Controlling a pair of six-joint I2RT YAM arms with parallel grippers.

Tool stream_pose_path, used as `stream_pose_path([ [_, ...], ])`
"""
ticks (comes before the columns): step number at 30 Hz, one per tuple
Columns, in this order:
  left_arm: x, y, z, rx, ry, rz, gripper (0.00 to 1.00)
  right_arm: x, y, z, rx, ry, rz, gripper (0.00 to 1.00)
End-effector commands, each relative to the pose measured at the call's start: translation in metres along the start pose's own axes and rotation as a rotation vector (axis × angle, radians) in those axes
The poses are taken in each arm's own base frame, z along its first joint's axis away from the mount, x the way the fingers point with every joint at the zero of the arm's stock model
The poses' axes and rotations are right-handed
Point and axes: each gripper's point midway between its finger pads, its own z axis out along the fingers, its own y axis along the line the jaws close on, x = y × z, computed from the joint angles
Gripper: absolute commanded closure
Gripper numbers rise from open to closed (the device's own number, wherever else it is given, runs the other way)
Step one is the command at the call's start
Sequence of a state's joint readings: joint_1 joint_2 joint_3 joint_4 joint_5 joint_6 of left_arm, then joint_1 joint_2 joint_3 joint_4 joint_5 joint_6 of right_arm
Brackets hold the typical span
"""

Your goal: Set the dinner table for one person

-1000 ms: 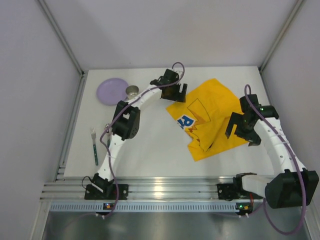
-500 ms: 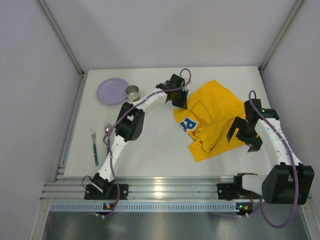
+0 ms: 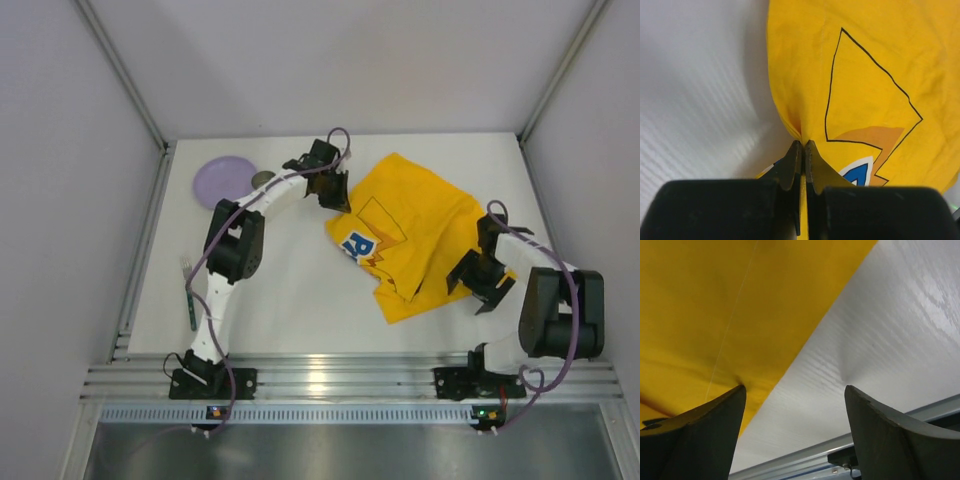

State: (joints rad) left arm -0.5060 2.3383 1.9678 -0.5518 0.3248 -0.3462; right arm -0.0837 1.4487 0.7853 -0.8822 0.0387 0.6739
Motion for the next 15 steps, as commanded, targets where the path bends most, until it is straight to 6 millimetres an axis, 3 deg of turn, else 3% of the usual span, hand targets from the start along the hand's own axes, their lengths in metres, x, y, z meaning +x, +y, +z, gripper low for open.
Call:
stream_pose_path([
  [1, -0.015, -0.018, -0.038, 0.039, -0.055, 0.013, 1.0, -0.034, 0.01, 0.009, 0.013, -0.103, 0.058, 0.22],
  [6, -0.002, -0.012, -0.044, 0.044, -0.031, 0.004, 1.0, -0.043, 0.03, 0.026, 0.044, -0.098, 0.021, 0.43],
  [9, 0.0, -0.01, -0.048, 0.042, -0.024, 0.003, 1.0, -0.044, 0.04, 0.034, 0.059, -0.087, 0.001, 0.63],
  [10, 0.002, -0.011, -0.052, 0.047, -0.016, 0.0, 1.0, -0.038, 0.051, 0.035, 0.052, -0.093, -0.043, 0.76],
  [13, 0.004, -0.006, -0.067, 0.049, 0.004, -0.029, 1.0, -0.044, 0.053, 0.035, 0.071, -0.103, -0.053, 1.0],
  [15, 0.014, 0.005, -0.073, 0.032, 0.03, -0.061, 1.0, -0.053, 0.048, 0.03, 0.101, -0.13, -0.078, 1.0],
])
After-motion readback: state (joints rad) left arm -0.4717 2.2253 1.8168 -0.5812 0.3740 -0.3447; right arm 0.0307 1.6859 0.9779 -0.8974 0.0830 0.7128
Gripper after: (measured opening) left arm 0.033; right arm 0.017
